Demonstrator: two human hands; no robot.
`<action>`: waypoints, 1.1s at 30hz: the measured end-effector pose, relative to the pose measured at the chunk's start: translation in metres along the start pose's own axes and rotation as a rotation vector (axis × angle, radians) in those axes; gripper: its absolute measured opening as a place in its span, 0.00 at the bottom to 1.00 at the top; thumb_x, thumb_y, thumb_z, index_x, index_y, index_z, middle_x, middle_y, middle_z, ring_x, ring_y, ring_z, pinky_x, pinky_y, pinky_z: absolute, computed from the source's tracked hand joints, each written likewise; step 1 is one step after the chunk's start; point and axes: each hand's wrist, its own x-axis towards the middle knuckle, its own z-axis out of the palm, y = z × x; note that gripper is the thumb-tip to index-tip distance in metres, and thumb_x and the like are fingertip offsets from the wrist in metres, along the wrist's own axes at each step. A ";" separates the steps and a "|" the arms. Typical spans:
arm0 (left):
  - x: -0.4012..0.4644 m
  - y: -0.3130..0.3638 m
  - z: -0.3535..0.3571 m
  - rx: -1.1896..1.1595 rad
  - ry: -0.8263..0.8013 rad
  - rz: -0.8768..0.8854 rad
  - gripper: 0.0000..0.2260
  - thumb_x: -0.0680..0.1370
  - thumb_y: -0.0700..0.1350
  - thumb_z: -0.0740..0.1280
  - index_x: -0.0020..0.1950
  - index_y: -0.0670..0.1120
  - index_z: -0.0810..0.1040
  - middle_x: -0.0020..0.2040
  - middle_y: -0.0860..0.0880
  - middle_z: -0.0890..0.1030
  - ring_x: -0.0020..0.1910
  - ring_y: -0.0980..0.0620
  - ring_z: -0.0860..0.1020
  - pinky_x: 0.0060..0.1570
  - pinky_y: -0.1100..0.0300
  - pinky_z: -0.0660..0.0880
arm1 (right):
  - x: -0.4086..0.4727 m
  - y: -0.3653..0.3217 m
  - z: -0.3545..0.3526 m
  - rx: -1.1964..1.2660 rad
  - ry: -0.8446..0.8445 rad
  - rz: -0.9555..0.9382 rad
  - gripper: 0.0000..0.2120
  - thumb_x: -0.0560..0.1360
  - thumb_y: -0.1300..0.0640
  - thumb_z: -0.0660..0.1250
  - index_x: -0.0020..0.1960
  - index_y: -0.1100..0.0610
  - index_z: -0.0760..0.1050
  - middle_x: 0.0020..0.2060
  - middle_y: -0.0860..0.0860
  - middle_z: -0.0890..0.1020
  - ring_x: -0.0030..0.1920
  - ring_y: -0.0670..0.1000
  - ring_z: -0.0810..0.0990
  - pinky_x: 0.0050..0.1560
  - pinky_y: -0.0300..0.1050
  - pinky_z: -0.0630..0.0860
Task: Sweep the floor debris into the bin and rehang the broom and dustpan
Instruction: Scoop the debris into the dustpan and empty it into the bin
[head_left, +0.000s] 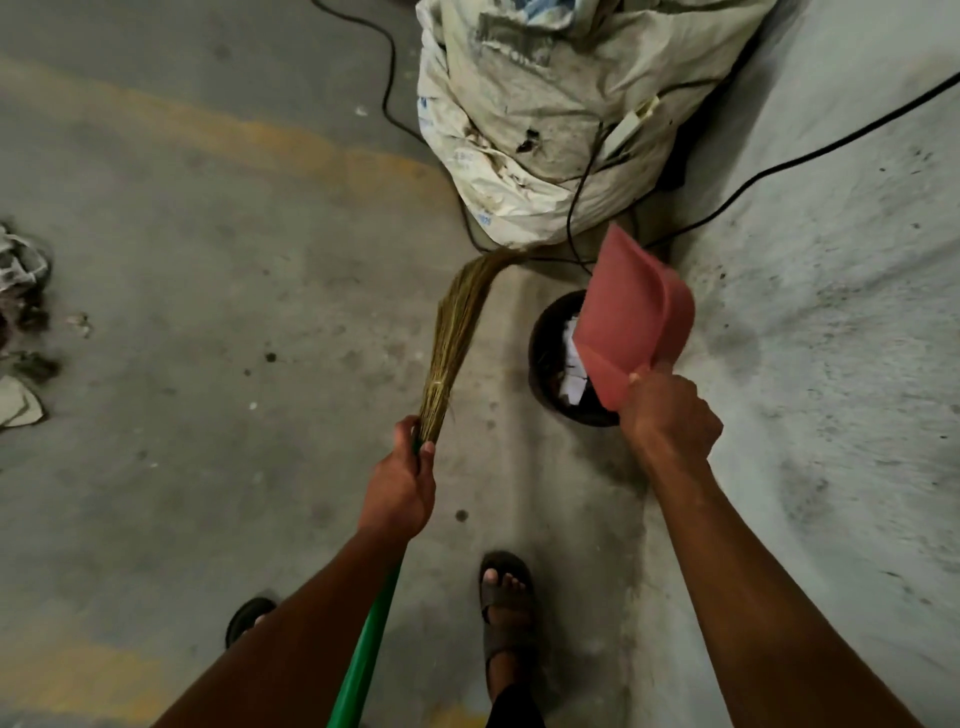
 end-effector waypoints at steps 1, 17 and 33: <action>0.000 -0.007 -0.008 0.013 0.010 -0.003 0.16 0.87 0.52 0.57 0.76 0.57 0.62 0.35 0.48 0.79 0.28 0.52 0.76 0.25 0.59 0.73 | -0.005 -0.008 0.001 0.029 0.023 0.007 0.20 0.85 0.49 0.57 0.72 0.59 0.69 0.61 0.62 0.81 0.59 0.67 0.82 0.56 0.60 0.78; 0.073 -0.164 -0.150 0.226 -0.038 -0.375 0.24 0.83 0.47 0.60 0.80 0.49 0.65 0.58 0.37 0.82 0.51 0.35 0.84 0.53 0.43 0.83 | -0.116 -0.226 0.142 0.677 -0.342 -0.021 0.21 0.78 0.37 0.58 0.47 0.53 0.77 0.44 0.51 0.87 0.40 0.60 0.83 0.46 0.62 0.83; 0.012 -0.314 -0.373 0.119 0.326 -0.434 0.27 0.85 0.52 0.59 0.84 0.54 0.57 0.56 0.38 0.77 0.52 0.36 0.79 0.54 0.47 0.77 | -0.265 -0.464 0.176 0.830 -0.681 -0.163 0.13 0.87 0.47 0.58 0.52 0.56 0.73 0.43 0.52 0.77 0.26 0.47 0.68 0.23 0.37 0.66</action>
